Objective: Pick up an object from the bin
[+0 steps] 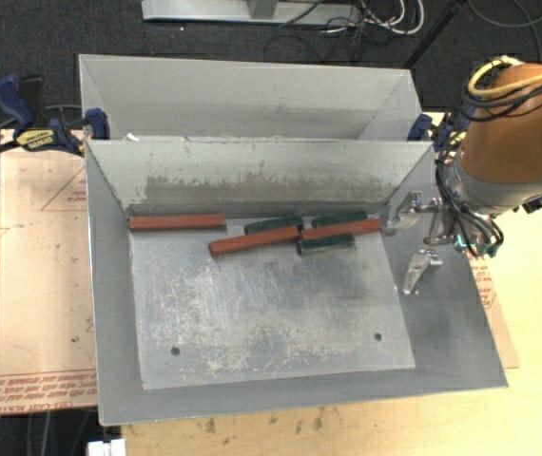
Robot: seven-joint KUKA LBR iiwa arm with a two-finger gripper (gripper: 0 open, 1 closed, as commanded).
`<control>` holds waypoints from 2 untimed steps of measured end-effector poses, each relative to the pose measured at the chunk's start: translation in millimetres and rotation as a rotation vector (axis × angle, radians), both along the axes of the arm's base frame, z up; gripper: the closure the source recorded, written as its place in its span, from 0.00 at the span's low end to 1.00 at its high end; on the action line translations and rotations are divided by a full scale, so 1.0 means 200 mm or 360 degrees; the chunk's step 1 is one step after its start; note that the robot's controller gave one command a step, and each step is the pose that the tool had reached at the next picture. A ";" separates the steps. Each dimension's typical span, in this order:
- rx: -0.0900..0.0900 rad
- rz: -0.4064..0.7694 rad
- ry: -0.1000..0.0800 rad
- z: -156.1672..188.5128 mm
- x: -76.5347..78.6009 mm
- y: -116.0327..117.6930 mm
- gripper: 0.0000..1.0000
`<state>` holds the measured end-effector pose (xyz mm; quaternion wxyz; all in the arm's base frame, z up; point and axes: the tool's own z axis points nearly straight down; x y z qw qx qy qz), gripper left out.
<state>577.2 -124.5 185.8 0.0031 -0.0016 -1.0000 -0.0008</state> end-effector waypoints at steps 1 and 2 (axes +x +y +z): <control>-0.0002 0.0004 -0.0012 0.02 0.01 0.00 0.00; -0.0002 0.0032 -0.0015 -0.46 0.39 0.11 1.00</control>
Offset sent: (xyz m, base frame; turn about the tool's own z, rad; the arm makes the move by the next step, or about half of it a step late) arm 0.0768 0.0208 -0.0911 -0.0190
